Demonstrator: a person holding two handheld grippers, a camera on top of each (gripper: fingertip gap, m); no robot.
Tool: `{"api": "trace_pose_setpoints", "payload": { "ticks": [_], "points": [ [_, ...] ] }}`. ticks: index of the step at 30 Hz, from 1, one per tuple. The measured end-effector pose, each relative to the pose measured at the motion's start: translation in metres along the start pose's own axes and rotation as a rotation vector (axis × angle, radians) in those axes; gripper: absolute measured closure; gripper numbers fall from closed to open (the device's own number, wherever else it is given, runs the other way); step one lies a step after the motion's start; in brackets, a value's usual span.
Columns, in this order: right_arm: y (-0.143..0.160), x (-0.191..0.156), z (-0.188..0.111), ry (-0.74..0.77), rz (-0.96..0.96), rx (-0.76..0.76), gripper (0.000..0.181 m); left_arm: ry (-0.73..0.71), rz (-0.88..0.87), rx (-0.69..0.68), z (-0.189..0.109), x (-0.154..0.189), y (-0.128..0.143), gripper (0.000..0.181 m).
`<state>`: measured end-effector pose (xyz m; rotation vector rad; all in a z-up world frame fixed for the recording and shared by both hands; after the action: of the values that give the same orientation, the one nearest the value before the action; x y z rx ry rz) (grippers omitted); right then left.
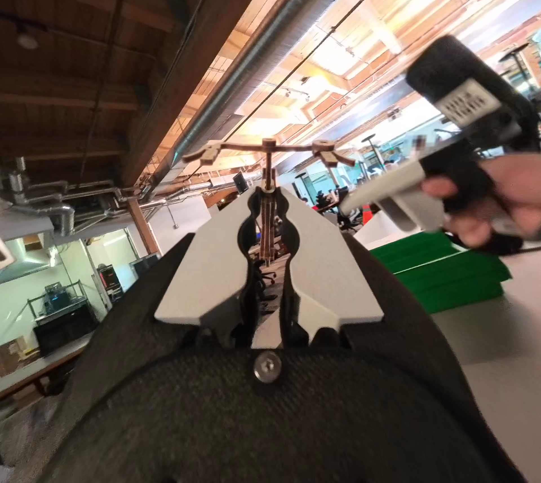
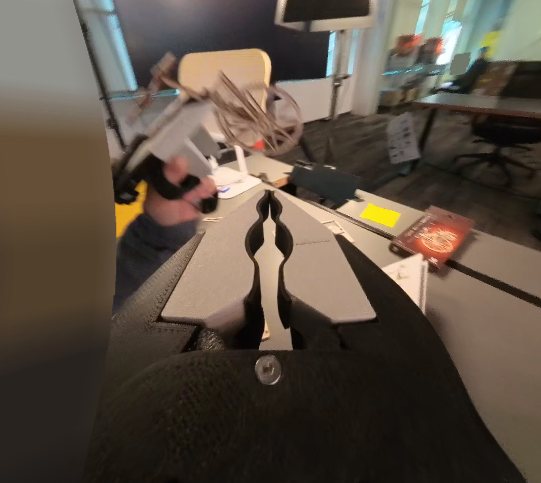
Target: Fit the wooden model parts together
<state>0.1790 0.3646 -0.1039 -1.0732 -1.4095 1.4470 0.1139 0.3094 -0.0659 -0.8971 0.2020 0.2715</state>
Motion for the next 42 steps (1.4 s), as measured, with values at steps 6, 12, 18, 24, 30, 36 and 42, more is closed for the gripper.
{"api": "trace_pose_setpoints", "payload": {
  "ticks": [6,12,18,24,30,36,42],
  "points": [
    [0.103,0.018,-0.005,0.13,0.074,0.138,0.181,-0.106,0.029,-0.005,-0.01,-0.046,-0.003,0.172],
    [0.184,-0.048,0.035,-0.172,0.326,-0.308,0.181,-0.228,0.089,-0.005,-0.028,-0.082,-0.014,0.172],
    [0.243,-0.11,0.054,-0.205,0.296,-0.639,0.171,-0.281,0.077,-0.181,-0.082,-0.083,0.041,0.173],
    [0.261,-0.11,0.072,-0.059,0.252,-0.694,0.161,-0.247,0.14,-0.326,-0.144,-0.082,0.088,0.172],
    [0.261,-0.105,0.084,-0.001,0.241,-0.678,0.167,-0.214,0.044,-0.34,-0.15,-0.081,0.091,0.172],
    [0.262,-0.102,0.087,0.032,0.194,-0.7,0.169,-0.182,0.041,-0.326,-0.149,-0.074,0.086,0.172],
    [0.261,-0.097,0.089,0.039,0.189,-0.686,0.165,-0.151,0.024,-0.35,-0.148,-0.07,0.091,0.172]
  ]
}}
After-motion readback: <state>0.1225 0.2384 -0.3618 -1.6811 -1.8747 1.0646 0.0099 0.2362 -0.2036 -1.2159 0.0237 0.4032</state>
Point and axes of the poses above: each gripper's, where its closed fingertips meet, z out along the fingers, y out of its underside, x = y × z across the jaws, the point moved 2 cm from there along -z, back along the fingers, and after that the axes turned 13 degrees about -y, right-handed, at the moved point
